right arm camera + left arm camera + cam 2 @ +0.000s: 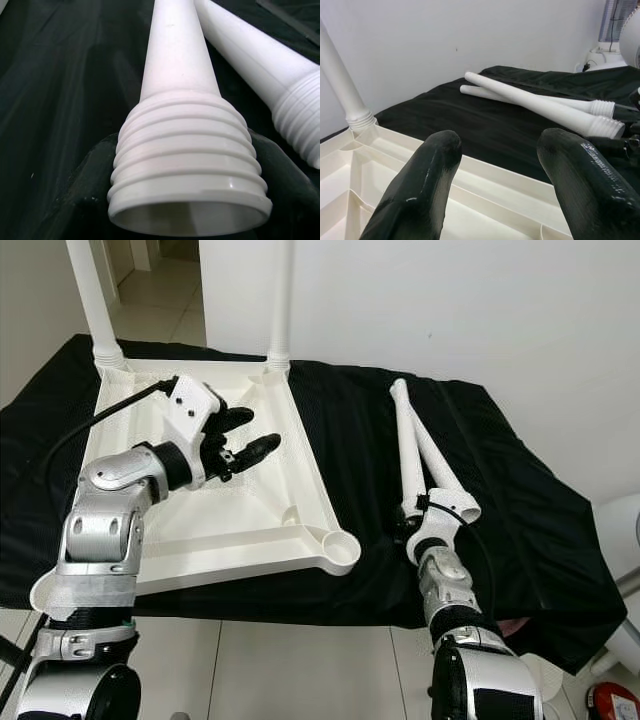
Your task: Building children table
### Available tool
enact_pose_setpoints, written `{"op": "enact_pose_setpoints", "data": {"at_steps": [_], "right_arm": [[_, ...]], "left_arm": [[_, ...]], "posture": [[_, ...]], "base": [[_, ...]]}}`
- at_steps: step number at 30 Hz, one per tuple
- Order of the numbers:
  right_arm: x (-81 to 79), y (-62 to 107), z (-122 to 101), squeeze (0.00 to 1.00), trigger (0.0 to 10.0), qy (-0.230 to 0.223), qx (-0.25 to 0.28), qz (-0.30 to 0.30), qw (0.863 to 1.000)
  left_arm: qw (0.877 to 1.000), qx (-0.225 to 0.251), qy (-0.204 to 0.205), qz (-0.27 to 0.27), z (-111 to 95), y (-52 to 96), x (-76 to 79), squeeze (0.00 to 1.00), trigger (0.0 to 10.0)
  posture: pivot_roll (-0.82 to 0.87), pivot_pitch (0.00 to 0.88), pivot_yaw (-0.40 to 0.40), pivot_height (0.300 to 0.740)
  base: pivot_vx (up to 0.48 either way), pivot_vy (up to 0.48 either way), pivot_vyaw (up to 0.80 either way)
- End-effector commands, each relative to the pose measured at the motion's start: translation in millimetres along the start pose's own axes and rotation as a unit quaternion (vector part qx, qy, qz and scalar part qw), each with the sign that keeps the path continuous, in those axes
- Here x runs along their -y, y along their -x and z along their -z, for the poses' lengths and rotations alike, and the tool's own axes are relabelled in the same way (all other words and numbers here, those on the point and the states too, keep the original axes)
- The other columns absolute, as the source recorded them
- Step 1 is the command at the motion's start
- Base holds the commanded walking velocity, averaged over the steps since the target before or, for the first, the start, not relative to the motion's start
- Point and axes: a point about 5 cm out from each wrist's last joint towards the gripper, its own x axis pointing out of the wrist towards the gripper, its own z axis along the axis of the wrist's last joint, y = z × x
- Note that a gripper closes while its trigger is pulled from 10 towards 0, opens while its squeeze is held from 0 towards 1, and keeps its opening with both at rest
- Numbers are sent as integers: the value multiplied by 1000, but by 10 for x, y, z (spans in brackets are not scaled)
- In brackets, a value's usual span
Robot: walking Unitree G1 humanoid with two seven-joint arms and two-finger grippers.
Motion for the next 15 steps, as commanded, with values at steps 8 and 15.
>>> {"op": "enact_pose_setpoints", "data": {"at_steps": [8, 15], "right_arm": [[-81, 104, -245, 0, 10000, 18, 146, 6, 989], [-347, 158, -333, 0, 10000, 31, 195, -34, 980]], "left_arm": [[996, -11, 31, -78, 74, -80, -68, 0, 10000], [997, -12, 57, -52, 97, -113, -61, 0, 10000]], "posture": [[42, 0, -125, 740], [41, 0, -118, 740]], "base": [[0, 0, 0], [0, 0, 0]]}}
